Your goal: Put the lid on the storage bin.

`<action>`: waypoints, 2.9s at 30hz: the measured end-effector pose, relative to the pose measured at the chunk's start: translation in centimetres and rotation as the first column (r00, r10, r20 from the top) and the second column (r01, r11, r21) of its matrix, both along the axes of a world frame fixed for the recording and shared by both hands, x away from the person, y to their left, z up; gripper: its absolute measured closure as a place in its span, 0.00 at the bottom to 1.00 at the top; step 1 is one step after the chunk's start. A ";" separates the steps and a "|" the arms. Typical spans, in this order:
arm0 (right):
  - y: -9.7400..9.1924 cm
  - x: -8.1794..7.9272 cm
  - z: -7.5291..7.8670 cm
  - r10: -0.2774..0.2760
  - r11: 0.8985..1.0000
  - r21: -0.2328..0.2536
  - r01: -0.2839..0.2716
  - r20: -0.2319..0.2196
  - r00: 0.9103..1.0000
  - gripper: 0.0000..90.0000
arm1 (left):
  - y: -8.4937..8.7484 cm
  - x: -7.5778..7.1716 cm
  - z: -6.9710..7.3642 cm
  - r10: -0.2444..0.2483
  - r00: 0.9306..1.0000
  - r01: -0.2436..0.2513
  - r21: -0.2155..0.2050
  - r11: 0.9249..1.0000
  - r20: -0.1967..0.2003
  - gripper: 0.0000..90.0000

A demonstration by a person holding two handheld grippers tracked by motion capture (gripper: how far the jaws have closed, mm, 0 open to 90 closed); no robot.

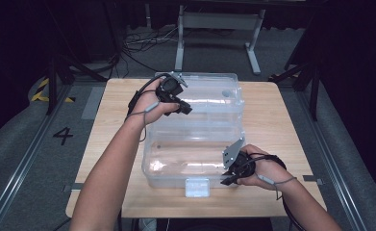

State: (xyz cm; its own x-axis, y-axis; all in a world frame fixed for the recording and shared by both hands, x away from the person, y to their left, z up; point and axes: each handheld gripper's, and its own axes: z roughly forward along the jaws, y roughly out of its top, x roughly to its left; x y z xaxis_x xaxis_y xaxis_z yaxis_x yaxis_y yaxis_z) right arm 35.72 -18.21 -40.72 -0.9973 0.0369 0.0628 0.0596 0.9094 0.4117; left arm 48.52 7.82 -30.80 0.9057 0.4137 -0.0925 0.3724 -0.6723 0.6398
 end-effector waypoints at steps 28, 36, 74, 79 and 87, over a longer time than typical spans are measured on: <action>0.0 -0.3 0.2 0.005 1.000 -0.009 -0.005 0.035 0.999 0.90 | 0.0 -2.9 1.3 -0.048 0.999 0.048 0.030 0.998 0.000 0.91; -0.1 -0.5 0.4 -0.013 1.000 -0.014 0.014 0.032 0.999 0.91 | 0.0 -3.7 1.4 -0.061 0.998 0.061 0.028 0.998 -0.013 0.91; -0.3 -0.8 0.4 -0.002 1.000 -0.006 0.002 0.077 0.997 0.90 | -1.1 -7.3 1.7 -0.152 0.988 0.155 0.138 0.978 -0.034 0.93; -0.2 -0.9 0.5 0.003 1.000 -0.011 -0.002 0.085 0.996 0.90 | -1.0 -7.6 1.6 -0.157 0.987 0.161 0.129 0.978 -0.038 0.93; -0.2 -1.0 0.5 -0.007 1.000 -0.017 0.009 0.092 0.996 0.90 | -1.1 -7.9 1.4 -0.166 0.985 0.171 0.133 0.976 -0.052 0.94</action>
State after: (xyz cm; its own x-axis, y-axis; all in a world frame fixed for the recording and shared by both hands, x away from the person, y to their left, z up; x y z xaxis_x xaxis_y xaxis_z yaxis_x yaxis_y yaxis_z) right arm 34.70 -18.36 -40.18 -0.9985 0.0452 -0.0297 0.0295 0.9161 0.3999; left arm 40.65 6.72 -29.37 0.9602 0.2667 -0.0833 0.2698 -0.8076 0.5243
